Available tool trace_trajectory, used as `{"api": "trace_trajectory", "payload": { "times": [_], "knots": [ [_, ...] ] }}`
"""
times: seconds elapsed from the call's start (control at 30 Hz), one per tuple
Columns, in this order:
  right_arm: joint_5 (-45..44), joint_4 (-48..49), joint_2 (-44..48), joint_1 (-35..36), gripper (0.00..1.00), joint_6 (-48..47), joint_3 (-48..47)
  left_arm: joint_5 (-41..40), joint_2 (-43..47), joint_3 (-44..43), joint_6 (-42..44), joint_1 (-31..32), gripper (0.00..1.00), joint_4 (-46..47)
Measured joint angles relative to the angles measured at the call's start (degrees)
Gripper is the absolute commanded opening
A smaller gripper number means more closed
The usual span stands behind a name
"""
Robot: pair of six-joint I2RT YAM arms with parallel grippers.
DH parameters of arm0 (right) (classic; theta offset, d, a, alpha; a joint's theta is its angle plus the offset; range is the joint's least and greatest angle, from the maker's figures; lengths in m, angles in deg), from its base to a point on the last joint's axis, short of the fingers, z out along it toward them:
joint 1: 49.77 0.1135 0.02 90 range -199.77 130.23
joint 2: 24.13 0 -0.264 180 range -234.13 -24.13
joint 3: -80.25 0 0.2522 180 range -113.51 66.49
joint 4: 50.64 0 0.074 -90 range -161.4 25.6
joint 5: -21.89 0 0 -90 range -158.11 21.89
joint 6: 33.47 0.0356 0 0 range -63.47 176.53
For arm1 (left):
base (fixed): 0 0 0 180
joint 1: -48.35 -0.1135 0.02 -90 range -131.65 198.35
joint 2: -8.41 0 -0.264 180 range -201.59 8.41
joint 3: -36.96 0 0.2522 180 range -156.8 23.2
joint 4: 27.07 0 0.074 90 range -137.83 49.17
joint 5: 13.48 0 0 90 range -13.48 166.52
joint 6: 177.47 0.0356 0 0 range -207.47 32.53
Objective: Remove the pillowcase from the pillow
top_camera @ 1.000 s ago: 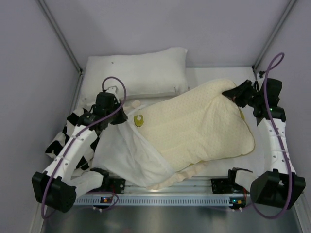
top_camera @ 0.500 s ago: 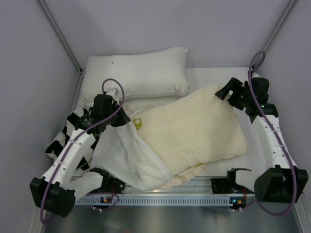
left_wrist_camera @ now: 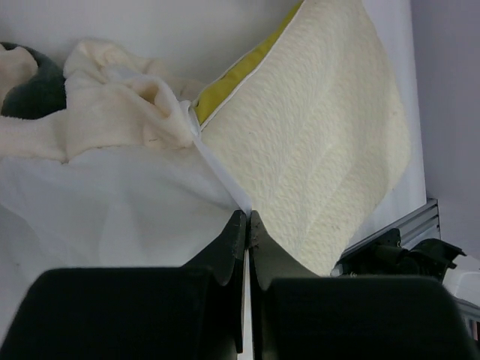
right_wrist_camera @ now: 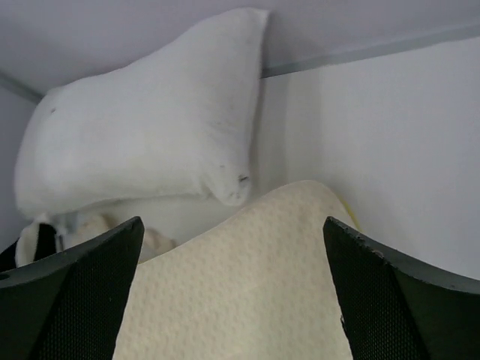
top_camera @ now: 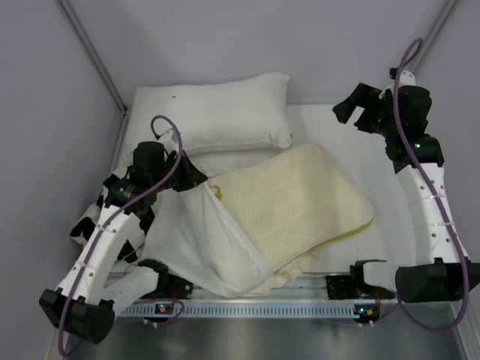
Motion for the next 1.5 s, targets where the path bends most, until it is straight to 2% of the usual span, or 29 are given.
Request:
{"api": "trace_trajectory", "payload": {
  "times": [0.17,0.37,0.63,0.83,1.0,1.1,1.13,1.2,1.23,1.33,1.5],
  "knots": [
    [17.59,6.16,-2.1,6.45,0.96,-0.5,1.42,3.15,1.97,-2.36,-1.18,0.0,0.0,-0.57],
    [26.75,8.33,-9.77,24.24,0.92,-5.46,3.32,5.25,4.63,-3.91,-1.6,0.0,0.0,-0.61],
    [25.57,4.68,-20.74,40.79,0.93,-15.5,2.99,5.14,5.03,-3.17,-2.69,0.0,0.0,-0.74],
    [21.64,4.72,-26.53,45.48,0.92,-20.17,2.56,2.93,4.79,-0.59,-3.45,0.0,0.0,-0.57],
    [12.31,6.64,-35.26,48.68,0.82,-19.56,2.32,-1.18,4.28,4.59,-4.2,-0.07,0.0,-0.15],
    [7.98,10.29,-37.88,50.38,0.67,-17.49,3.52,-3.65,4.26,7.28,-4.35,-0.09,0.0,-0.35],
    [6.86,11.39,-38.32,50.66,0.51,-16.61,3.87,-4.22,4.26,7.8,-4.46,-0.11,0.0,-0.33],
    [5.38,13.14,-38.51,50.9,0.35,-14.43,4.28,-5.14,4.26,8.55,-4.74,-0.11,0.0,-0.15],
    [4.92,14.05,-38.49,50.95,0.2,-13.11,4.63,-5.53,4.28,8.92,-4.92,-0.11,0.0,0.09],
    [3.69,16.9,-38.16,50.97,0.0,-9.75,6.23,-6.29,4.28,9.9,-5.53,-0.11,0.0,0.2],
    [0.63,20.81,-35.52,51.41,0.0,-6.54,10.29,-7.06,5.07,10.34,-5.68,-0.11,0.0,0.31]
  ]
}}
